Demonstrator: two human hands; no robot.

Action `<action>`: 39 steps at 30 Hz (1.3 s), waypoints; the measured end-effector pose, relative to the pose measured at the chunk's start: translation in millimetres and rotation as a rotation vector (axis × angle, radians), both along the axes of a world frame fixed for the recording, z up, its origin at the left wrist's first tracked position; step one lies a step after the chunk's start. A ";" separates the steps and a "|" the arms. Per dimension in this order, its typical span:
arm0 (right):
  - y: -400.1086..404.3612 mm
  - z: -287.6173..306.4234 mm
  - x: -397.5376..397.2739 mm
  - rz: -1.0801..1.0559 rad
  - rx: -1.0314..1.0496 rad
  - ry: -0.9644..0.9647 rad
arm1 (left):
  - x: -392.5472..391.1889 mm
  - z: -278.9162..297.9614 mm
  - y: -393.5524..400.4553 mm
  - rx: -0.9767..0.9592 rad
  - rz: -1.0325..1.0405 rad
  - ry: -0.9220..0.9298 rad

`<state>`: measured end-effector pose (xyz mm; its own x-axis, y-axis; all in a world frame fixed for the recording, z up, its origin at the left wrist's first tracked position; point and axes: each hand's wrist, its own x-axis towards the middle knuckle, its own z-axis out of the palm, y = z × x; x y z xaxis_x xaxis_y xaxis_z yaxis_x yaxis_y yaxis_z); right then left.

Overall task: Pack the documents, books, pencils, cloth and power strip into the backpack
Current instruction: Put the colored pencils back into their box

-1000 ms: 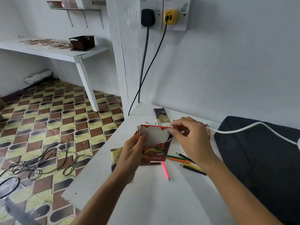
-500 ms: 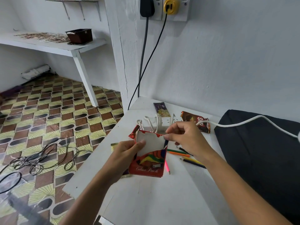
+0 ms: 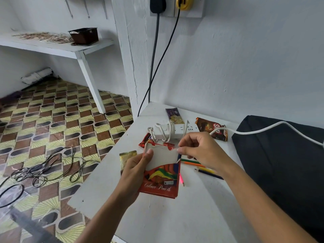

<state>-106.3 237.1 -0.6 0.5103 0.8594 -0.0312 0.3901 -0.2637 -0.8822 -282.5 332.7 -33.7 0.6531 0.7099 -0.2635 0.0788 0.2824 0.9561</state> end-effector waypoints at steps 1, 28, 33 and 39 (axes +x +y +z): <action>-0.5 0.2 0.4 0.015 -0.012 0.000 | 0.2 -0.3 -0.5 0.005 0.002 0.002; 3.7 -13.1 -2.1 -0.157 -0.089 0.126 | 2.3 -9.6 3.5 0.272 0.108 0.172; -1.1 -32.5 -12.4 0.128 -0.562 -0.254 | -6.6 -13.1 12.6 0.293 0.156 0.206; 1.1 -47.4 -23.3 0.207 -0.587 -0.337 | -5.8 -15.0 12.6 0.304 0.156 0.230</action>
